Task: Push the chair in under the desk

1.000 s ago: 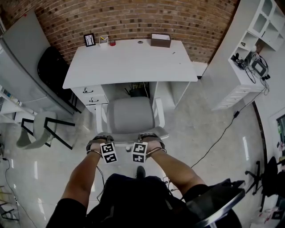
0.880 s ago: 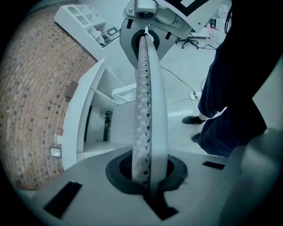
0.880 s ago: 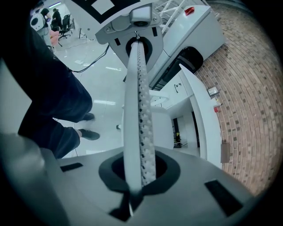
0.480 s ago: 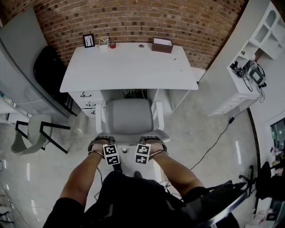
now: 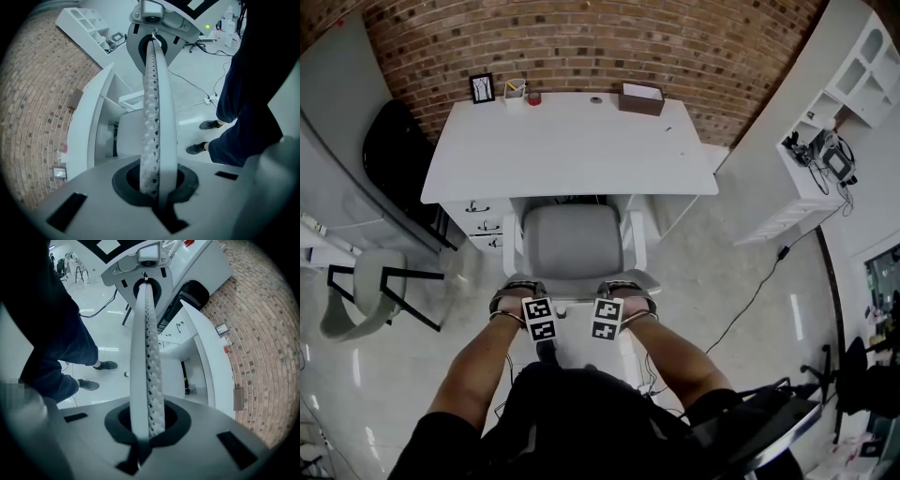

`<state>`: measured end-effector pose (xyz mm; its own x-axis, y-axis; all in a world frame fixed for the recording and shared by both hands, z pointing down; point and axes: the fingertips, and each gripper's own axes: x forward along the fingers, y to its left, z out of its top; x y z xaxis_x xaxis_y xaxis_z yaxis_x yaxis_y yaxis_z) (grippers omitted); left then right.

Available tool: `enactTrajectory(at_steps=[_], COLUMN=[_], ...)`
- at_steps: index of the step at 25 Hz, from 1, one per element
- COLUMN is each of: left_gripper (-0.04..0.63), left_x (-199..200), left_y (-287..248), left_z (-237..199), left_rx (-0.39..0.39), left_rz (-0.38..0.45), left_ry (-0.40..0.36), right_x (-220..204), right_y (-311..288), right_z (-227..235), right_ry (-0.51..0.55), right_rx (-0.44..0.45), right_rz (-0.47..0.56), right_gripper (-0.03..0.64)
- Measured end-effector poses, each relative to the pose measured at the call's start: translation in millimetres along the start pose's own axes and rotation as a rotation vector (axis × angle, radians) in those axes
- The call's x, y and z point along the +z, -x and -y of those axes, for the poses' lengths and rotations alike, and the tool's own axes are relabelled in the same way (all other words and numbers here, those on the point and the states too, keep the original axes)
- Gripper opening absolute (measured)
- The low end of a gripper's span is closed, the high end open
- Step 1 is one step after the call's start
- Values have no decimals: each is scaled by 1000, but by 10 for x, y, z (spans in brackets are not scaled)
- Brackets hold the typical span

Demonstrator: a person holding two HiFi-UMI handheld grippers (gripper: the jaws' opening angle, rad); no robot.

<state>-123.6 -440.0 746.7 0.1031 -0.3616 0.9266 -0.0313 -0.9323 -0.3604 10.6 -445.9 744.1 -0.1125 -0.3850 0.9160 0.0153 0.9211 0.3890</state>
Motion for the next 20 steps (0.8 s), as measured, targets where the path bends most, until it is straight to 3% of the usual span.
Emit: enactTrajectory(at_steps=[7, 16, 20], left_gripper=[11, 12, 64], left_x=[54, 70, 89], left_y=[-42, -42, 52], left_z=[-107, -106, -136], left_rx=[-14, 12, 20], left_rz=[-4, 10, 58], left_ry=[10, 2, 70], right_x=[-63, -90, -16], right_y=[-38, -63, 31], right_z=[122, 123, 130], right_ry=[2, 4, -53], right_rx=[36, -1, 15], right_rz=[-1, -14, 75], right_gripper=[11, 14, 57])
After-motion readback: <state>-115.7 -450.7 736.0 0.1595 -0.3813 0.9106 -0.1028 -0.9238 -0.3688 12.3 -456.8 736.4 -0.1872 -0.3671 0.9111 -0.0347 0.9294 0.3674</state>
